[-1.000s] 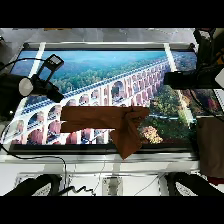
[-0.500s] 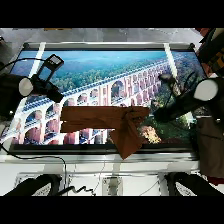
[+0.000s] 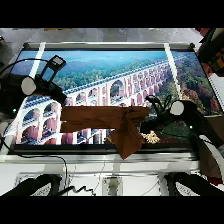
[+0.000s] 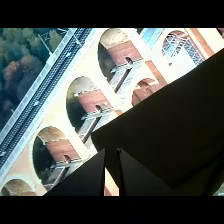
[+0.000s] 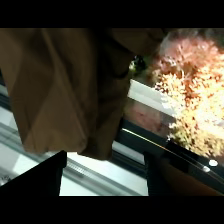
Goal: Fold the clothes and pants, and hang the long-sleeved shirts on hangers.
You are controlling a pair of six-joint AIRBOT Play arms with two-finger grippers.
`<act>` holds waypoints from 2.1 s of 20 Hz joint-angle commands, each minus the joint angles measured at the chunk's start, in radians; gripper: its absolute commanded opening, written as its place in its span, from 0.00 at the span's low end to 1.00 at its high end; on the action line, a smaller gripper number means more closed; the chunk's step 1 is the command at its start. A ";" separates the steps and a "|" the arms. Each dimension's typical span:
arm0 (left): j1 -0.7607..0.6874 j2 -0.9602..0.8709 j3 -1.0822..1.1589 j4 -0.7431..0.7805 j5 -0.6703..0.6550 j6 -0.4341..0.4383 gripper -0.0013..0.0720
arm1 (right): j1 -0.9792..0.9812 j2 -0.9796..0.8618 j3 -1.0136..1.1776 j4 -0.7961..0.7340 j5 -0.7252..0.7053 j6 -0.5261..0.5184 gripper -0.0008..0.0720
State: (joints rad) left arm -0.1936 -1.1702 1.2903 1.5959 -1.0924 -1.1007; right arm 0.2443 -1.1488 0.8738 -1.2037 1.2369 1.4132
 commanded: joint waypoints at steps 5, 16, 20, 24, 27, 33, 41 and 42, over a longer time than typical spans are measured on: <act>0.000 -0.037 -0.002 -0.064 -0.016 0.000 0.14 | 0.064 -0.162 -0.041 0.124 -0.159 -0.047 0.76; 0.301 -0.038 -0.082 -0.175 -0.174 0.003 0.03 | 0.111 -0.068 0.042 -0.020 -0.119 -0.098 0.03; 0.579 -0.038 -0.308 -0.535 -0.193 0.067 0.09 | 0.112 -0.053 0.042 0.070 -0.163 -0.098 0.03; 0.693 -0.058 -0.496 -0.566 -0.177 0.136 0.58 | 0.112 -0.053 0.042 0.144 -0.220 -0.098 0.03; 0.692 -0.114 -0.567 -0.597 -0.131 0.193 0.58 | 0.112 -0.053 0.042 0.163 -0.220 -0.098 0.03; 0.691 -0.313 -0.578 -0.805 -0.093 0.330 0.58 | 0.112 -0.053 0.042 0.163 -0.220 -0.098 0.03; 0.687 -0.379 -0.554 -0.925 -0.056 0.407 0.03 | 0.112 -0.052 0.043 0.164 -0.259 -0.098 0.03; 0.687 -0.377 -0.541 -0.947 -0.063 0.407 0.03 | 0.112 -0.052 0.046 0.163 -0.262 -0.098 0.03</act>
State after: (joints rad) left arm 0.4923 -1.5398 0.7288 0.7254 -1.1599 -0.7204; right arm 0.3550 -1.2015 0.9161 -1.0412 0.9962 1.3148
